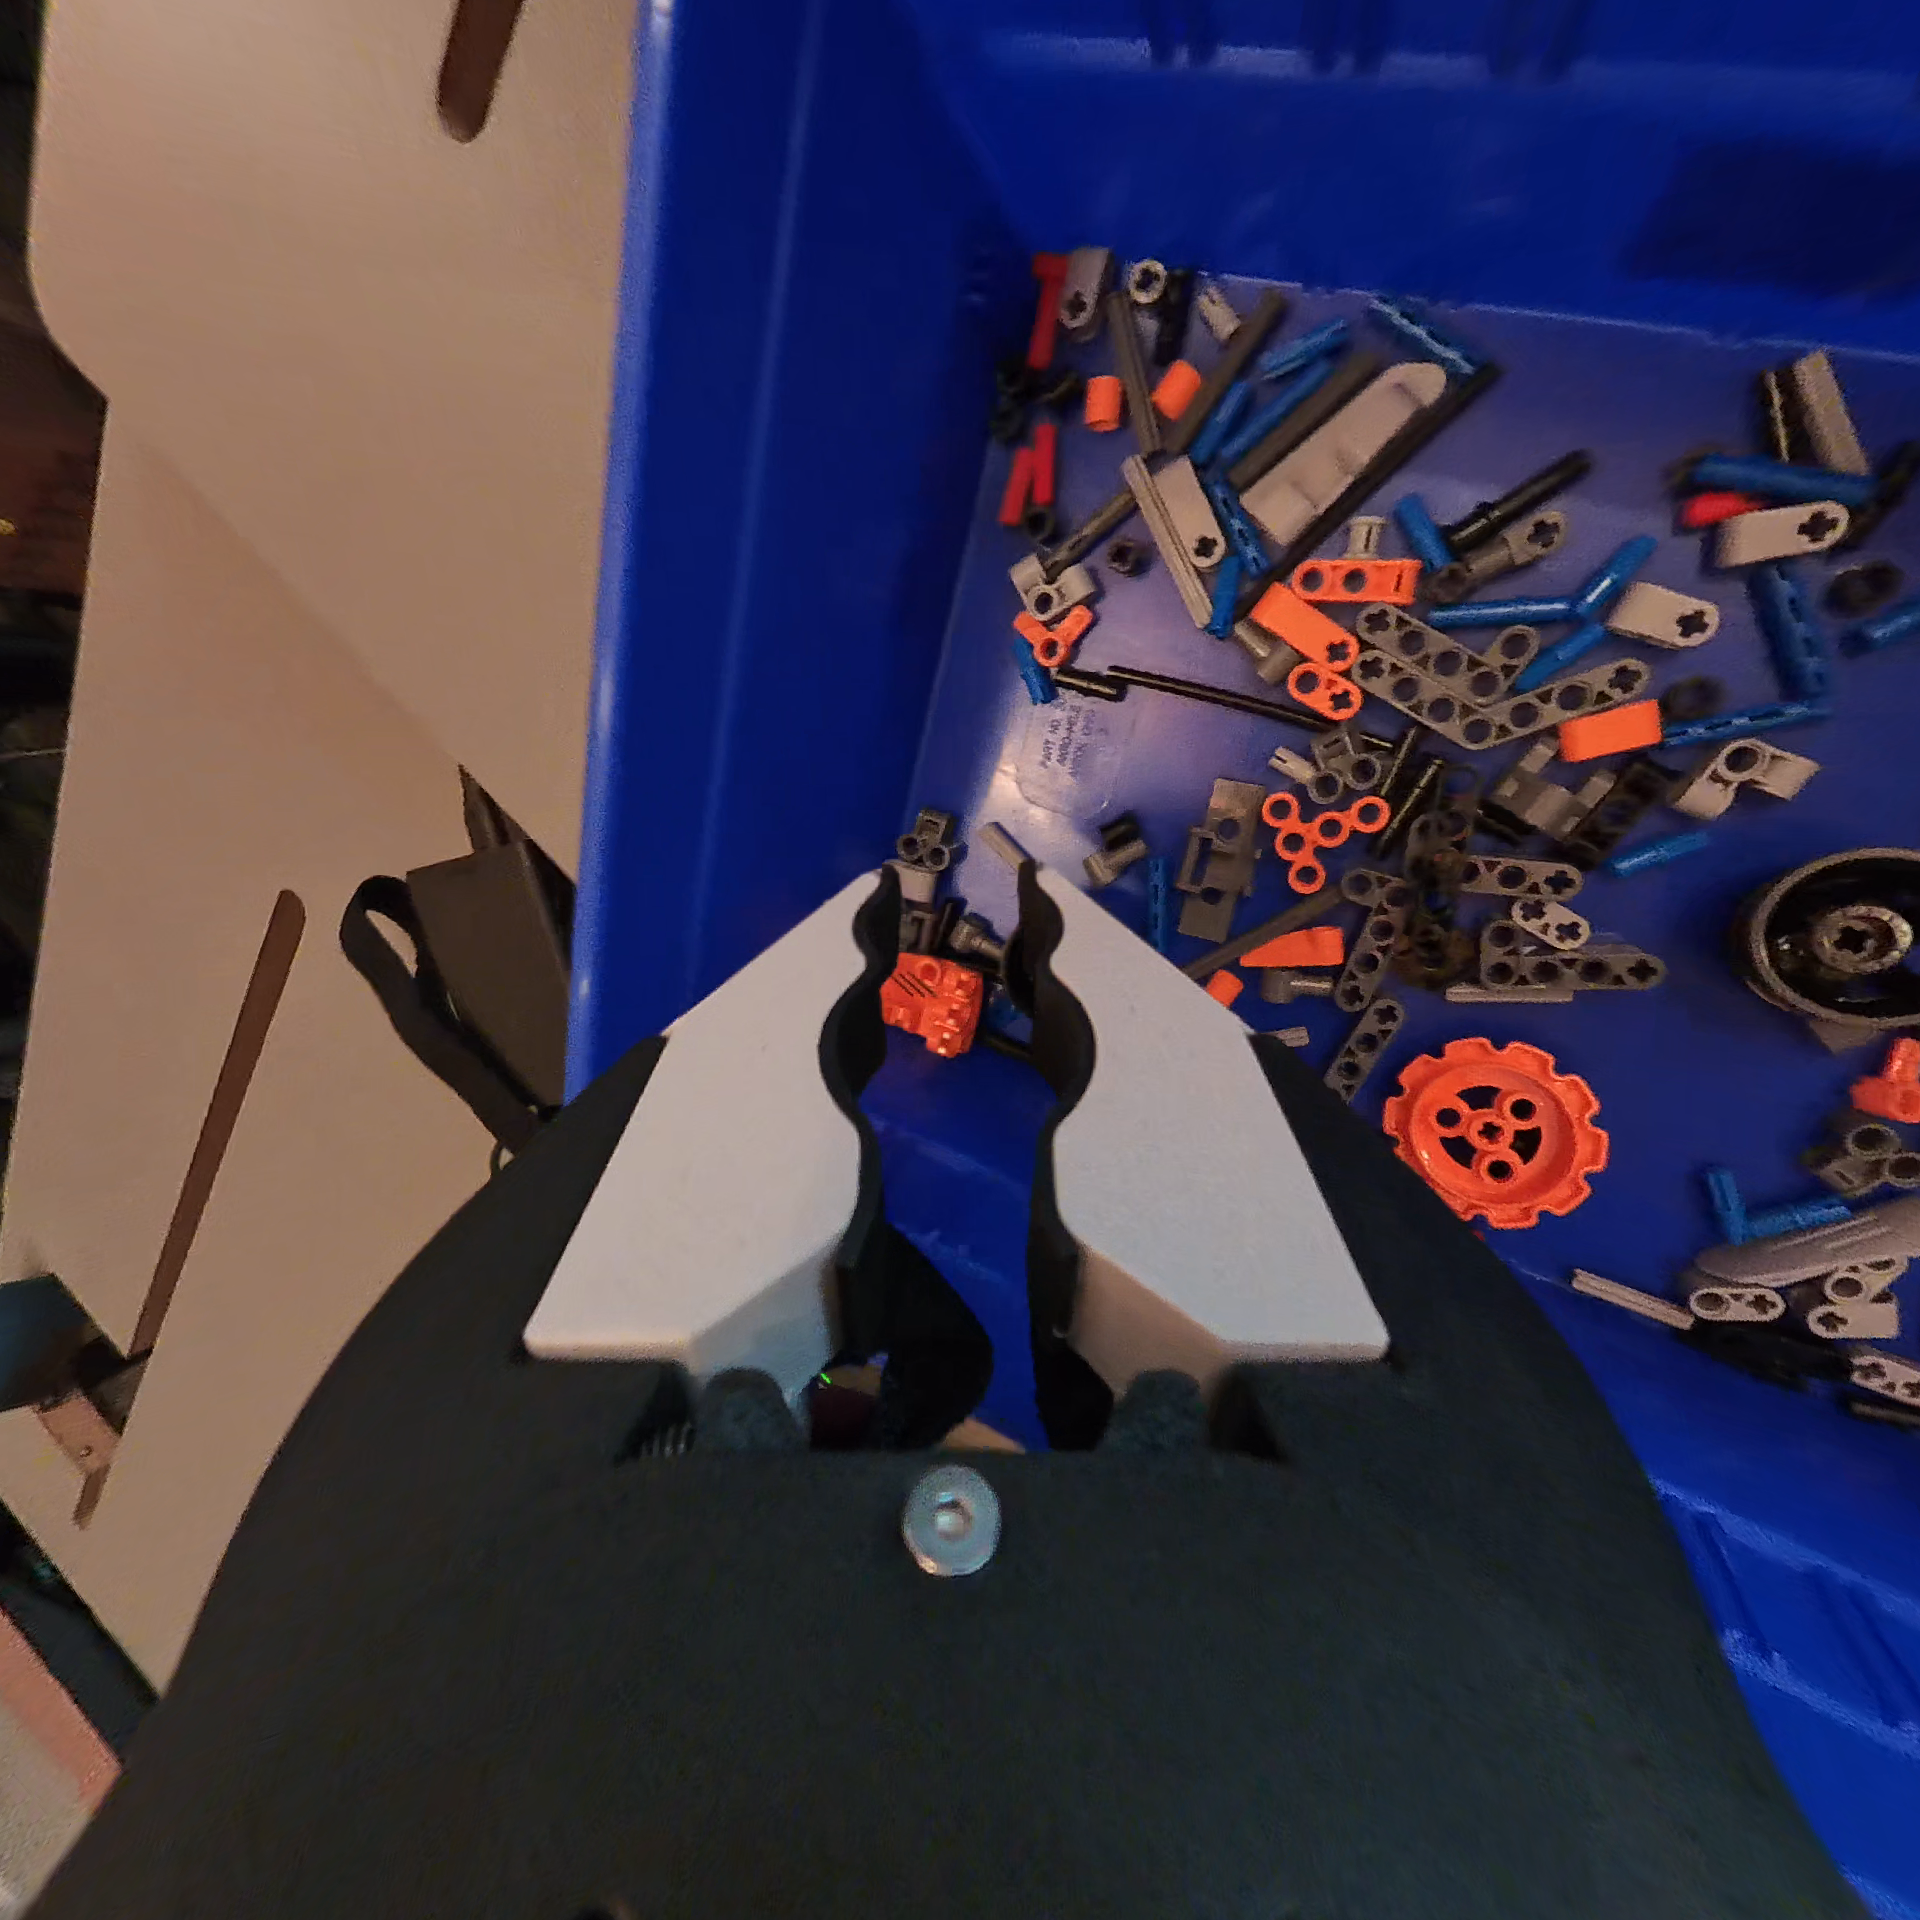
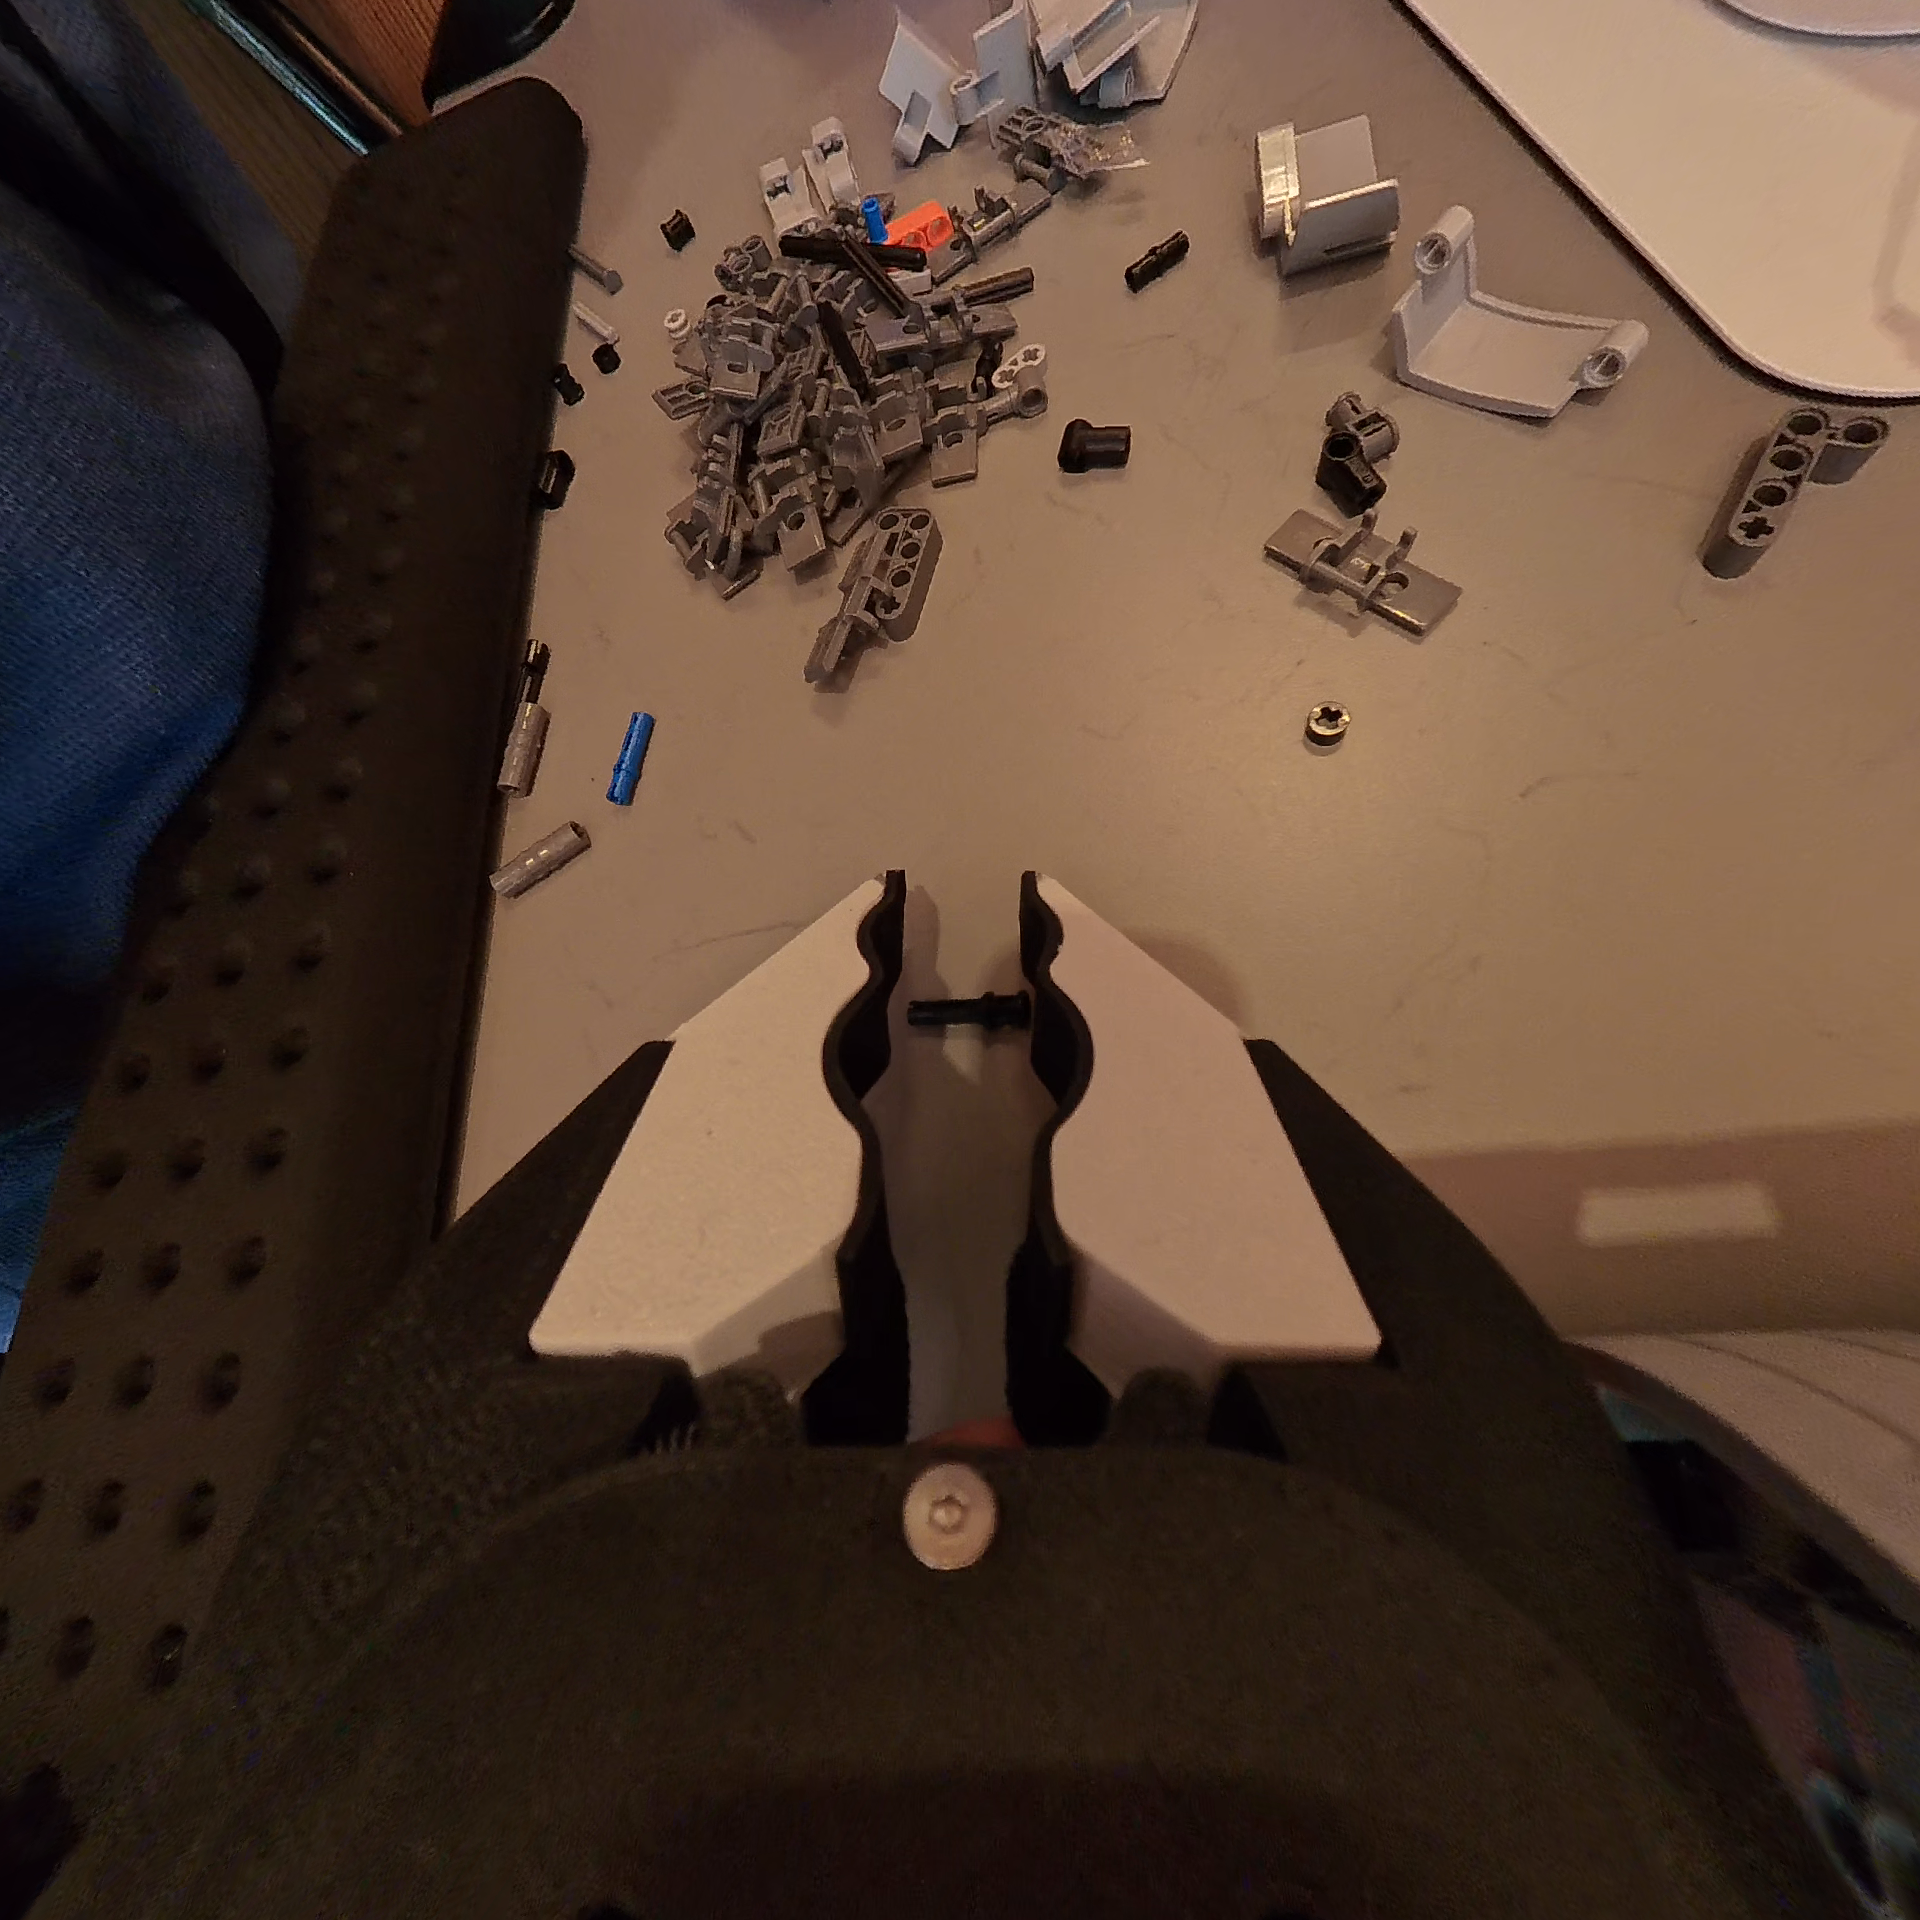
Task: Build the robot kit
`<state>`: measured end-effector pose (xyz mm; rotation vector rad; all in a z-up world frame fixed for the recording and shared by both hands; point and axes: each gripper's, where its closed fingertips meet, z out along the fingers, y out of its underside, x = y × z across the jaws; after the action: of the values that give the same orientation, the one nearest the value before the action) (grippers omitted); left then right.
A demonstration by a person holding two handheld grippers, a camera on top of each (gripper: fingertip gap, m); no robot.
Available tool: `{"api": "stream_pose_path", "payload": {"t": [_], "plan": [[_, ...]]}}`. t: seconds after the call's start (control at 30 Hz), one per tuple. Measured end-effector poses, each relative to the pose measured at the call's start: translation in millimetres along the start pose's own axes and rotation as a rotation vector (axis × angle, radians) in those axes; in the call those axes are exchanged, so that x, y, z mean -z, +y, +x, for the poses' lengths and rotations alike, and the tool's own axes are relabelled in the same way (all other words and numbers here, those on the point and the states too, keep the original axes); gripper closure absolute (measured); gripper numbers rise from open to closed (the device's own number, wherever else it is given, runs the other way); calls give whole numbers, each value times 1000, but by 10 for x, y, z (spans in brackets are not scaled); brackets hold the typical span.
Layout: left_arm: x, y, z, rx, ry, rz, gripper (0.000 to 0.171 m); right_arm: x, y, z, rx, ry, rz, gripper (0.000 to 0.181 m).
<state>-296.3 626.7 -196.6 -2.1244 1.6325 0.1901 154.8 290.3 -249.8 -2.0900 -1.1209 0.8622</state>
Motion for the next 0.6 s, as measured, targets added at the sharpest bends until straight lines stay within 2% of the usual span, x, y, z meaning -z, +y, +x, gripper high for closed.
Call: {"api": "stream_pose_path", "payload": {"t": [0.2, 0.3, 0.6], "plan": [[152, 19, -253, 47, -92, -30, 150, -2, 2, 0, 0, 1, -2, 162], [169, 45, -235, 53, -68, -40, 150, -1, 2, -1, 1, -1, -2, 161], [-134, 327, 198, -46, 132, -247, 139, -2, 4, -7, 3, -2, -2, 161]]}}
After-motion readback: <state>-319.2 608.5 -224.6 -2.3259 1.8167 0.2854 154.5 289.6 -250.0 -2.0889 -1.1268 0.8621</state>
